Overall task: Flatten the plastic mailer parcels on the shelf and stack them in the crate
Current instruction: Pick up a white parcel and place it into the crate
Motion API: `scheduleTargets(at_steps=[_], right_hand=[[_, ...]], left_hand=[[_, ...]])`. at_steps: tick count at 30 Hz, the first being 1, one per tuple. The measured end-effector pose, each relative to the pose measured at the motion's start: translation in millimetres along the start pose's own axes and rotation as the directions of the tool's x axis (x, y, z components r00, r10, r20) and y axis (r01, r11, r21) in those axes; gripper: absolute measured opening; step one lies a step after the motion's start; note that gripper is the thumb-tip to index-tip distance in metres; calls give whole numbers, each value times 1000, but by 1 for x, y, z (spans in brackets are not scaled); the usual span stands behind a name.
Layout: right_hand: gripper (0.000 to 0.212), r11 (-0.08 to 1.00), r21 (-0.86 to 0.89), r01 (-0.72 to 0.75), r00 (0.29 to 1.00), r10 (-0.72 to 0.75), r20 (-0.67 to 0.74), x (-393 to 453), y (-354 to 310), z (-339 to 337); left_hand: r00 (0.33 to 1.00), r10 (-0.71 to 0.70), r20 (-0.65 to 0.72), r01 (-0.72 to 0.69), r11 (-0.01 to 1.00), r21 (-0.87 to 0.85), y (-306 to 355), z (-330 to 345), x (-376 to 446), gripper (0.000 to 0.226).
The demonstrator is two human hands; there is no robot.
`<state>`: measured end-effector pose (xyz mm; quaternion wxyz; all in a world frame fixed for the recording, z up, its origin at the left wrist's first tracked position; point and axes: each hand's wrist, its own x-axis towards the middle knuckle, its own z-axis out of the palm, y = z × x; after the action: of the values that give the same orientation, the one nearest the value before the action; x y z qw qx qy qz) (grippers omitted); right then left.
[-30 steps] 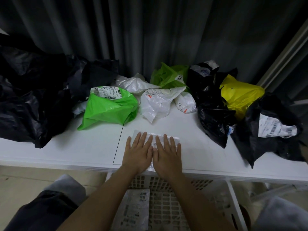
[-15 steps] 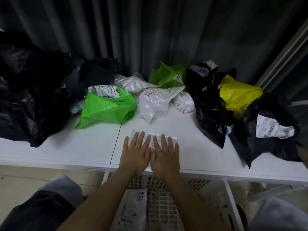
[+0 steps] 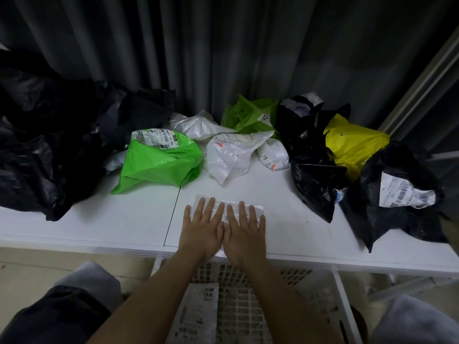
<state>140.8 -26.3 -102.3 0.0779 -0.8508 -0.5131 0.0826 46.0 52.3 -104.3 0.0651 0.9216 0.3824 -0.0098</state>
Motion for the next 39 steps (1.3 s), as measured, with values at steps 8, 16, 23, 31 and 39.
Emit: scheduleTargets(at_steps=[8,16,23,31,39], right_hand=[[76,997,28,-77,996,76,41,-6,-3,1],[65,991,32,-127,990,125,61,-35,3,1],[66,969,190,-159,986,165,-19,-85,19,-24],[26,642,755,-134,991,84,104,-119,28,-56],[14,357,918,-172,974,200,105,-153,5,-46]], left_hand=[[979,-198,-54,197,980,-27,2,-4,-9,82],[948,-316,-21,302,921,-246,5,-27,-33,61],[988,-151,45,141,721,-678,6,-52,-56,19],[988,152,37,-62,599,-799,-3,-84,-87,18],[947,-308,-90,99,549,-830,-15,-68,-126,37]])
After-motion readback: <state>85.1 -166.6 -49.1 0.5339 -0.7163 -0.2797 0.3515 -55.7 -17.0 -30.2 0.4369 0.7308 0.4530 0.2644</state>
